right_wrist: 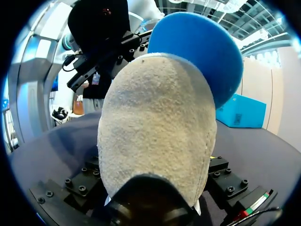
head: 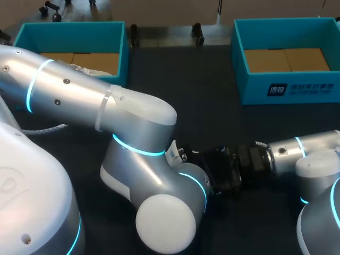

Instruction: Take the shoe out of the shoebox, open the shoe tongue, remove and reinsert the insole, then place the shoe into the shoebox

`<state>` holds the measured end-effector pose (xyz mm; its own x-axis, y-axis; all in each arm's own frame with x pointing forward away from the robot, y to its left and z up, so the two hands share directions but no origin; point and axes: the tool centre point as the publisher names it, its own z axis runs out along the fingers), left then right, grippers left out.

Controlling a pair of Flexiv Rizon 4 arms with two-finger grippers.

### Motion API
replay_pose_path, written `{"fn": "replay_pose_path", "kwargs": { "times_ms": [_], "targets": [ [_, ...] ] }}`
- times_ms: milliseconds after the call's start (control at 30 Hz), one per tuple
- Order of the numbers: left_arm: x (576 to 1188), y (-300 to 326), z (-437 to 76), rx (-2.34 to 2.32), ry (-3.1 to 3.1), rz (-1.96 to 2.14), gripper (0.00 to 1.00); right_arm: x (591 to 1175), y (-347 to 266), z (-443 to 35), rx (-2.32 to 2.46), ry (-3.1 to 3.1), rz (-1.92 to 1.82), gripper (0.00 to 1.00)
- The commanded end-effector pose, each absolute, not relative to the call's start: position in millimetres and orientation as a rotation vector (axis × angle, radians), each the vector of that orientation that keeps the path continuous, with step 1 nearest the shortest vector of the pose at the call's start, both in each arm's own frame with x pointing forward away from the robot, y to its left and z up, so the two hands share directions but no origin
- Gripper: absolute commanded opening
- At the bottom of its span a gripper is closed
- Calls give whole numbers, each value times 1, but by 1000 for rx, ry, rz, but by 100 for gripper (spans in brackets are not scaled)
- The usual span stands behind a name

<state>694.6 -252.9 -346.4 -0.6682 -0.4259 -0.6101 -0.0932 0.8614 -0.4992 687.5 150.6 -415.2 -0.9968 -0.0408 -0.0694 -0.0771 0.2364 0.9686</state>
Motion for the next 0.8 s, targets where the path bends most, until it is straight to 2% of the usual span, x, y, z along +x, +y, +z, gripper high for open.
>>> {"fn": "replay_pose_path", "kwargs": {
  "times_ms": [33,400,433,500,567,800],
  "targets": [
    [694,-254,-338,-378,2259,-579,0,687,152,-414,-115,2450,1914,0],
    [687,-273,-323,-366,2233,-630,0,687,152,-414,-115,2450,1914,0],
    [686,-273,-323,-365,2233,-633,2,687,152,-414,-115,2450,1914,0],
    [685,-273,-325,-349,2237,-633,31,687,152,-414,-115,2450,1914,0],
    [683,-271,-327,-335,2247,-631,39,687,152,-414,-115,2450,1914,0],
    [681,-260,-331,-296,2263,-646,42,687,152,-414,-115,2450,1914,0]
  ]
}}
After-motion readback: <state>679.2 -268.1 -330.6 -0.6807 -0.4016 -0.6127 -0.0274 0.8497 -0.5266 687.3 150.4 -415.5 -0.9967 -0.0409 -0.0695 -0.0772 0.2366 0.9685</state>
